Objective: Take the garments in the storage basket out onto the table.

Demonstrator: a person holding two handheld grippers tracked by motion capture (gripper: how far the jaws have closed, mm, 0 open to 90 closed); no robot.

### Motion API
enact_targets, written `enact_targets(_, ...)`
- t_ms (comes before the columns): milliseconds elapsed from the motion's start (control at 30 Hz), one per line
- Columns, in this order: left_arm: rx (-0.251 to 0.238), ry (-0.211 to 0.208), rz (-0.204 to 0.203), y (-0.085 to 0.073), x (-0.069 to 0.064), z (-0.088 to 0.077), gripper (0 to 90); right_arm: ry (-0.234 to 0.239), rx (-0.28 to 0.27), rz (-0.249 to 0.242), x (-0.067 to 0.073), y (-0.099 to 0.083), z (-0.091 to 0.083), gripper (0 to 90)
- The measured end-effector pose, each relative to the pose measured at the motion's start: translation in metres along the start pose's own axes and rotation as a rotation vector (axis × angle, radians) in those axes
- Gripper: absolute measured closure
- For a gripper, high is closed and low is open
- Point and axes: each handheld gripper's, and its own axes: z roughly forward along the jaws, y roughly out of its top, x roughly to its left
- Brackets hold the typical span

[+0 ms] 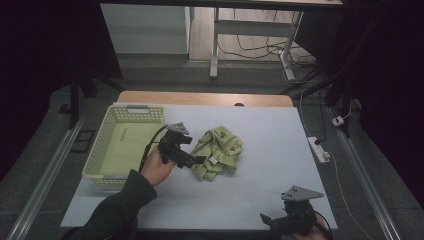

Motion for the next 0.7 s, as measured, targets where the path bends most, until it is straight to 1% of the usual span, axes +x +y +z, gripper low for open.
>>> enact_targets(67, 0.004, -0.005, -0.002, -0.001, 0.0, -0.003, 0.0, 0.0, 0.0, -0.001, 0.0, 0.0, 0.0, 0.1)
enact_targets(267, -0.014, -0.015, -0.018, -0.007, -0.002, -0.012, 0.0, 0.004, 0.0, 0.0, 0.0, 0.0, 0.0, 0.1)
enact_targets(400, -0.011, -0.017, -0.026, -0.011, -0.002, -0.018, 0.0, 0.008, -0.003, 0.009, -0.001, 0.0, 0.0, 0.1)
enact_targets(467, -0.017, -0.021, -0.032, -0.012, -0.003, -0.02, 0.0, 0.007, -0.004, 0.01, -0.001, 0.0, 0.0, 0.1)
enact_targets(700, -0.032, -0.021, -0.033, -0.016, -0.008, -0.03, 0.0, 0.007, -0.001, 0.004, -0.001, 0.0, 0.0, 0.1)
